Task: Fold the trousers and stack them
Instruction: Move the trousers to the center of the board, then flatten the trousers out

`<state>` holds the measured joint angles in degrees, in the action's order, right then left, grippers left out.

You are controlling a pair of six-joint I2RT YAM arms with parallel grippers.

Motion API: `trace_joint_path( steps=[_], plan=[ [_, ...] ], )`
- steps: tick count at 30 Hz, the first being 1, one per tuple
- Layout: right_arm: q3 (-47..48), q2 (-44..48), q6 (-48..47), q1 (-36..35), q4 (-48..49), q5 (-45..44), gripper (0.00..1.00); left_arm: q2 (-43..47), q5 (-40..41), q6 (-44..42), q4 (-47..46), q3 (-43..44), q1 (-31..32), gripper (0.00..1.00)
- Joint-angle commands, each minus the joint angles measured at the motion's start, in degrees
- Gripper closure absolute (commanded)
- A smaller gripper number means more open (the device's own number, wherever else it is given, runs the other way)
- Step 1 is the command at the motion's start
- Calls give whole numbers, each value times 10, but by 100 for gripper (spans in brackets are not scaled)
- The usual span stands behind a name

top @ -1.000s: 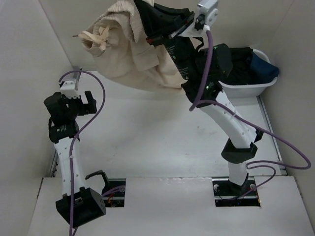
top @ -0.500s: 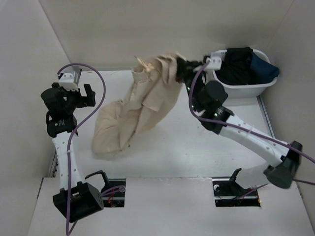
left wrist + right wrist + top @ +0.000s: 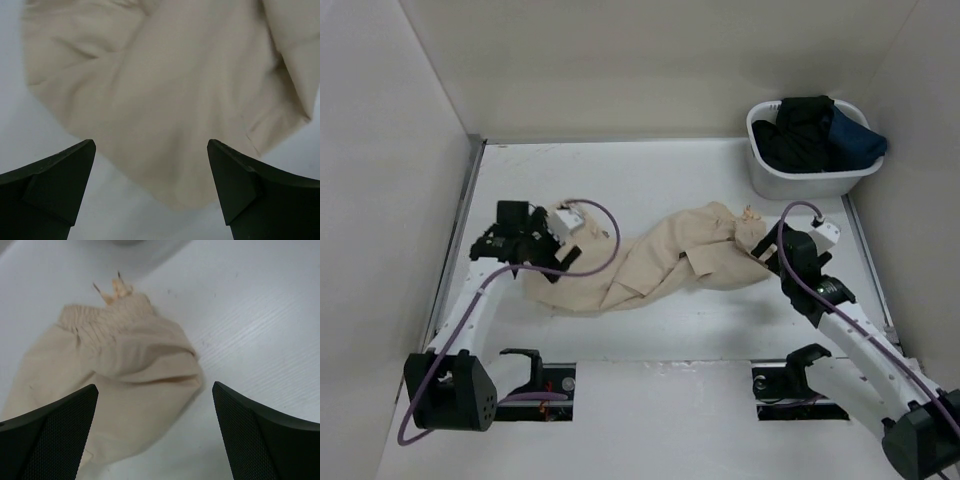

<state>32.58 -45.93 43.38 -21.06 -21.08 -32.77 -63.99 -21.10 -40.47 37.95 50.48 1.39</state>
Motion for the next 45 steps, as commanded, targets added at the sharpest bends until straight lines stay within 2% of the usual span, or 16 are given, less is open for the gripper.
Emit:
trace_joint_path(
  steps=[1, 6, 9, 12, 14, 19, 21, 22, 23, 26, 27, 28, 34, 38, 41, 45],
  plan=[
    [6, -40, 8, 13, 52, 118, 0, 19, 58, -105, 63, -73, 75, 1],
    [60, -131, -32, 28, 125, 123, 0, -12, 136, -86, -31, -142, 170, 0],
    [103, -189, -62, 26, 126, 133, 0, -65, 178, -63, -81, -149, 184, 2],
    [133, -263, -87, 26, 112, 152, 0, -109, 182, -53, -89, -152, 193, 11],
    [146, -306, -101, 28, 113, 167, 0, -126, 186, -44, -94, -156, 205, 23],
    [175, -391, -131, 33, 119, 166, 0, -115, 202, -24, -110, -147, 199, 72],
    [185, -422, -145, 40, 124, 163, 17, -106, 211, -24, -103, -136, 190, 86],
    [187, -427, -145, 44, 125, 161, 26, -99, 216, -25, -100, -130, 184, 89],
    [188, -431, -146, 50, 126, 159, 38, -91, 223, -28, -97, -123, 179, 92],
    [185, -417, -142, 68, 128, 153, 83, -45, 235, -41, -71, -77, 148, 96],
    [182, -402, -144, 70, 128, 155, 93, -29, 230, -49, -51, -49, 130, 96],
    [180, -387, -146, 70, 129, 160, 97, -20, 227, -56, -36, -27, 118, 96],
    [151, -199, -181, 75, 138, 236, 100, -3, 216, -121, 45, 127, 18, 97],
    [107, -68, -178, 140, 117, 281, 100, -32, 213, -144, 53, 204, -33, 94],
    [72, -8, -176, 194, 98, 330, 100, -87, 201, -139, 42, 275, -42, 93],
    [26, 26, -175, 231, 104, 368, 100, -201, 192, -135, -27, 367, -42, 88]
  ],
)
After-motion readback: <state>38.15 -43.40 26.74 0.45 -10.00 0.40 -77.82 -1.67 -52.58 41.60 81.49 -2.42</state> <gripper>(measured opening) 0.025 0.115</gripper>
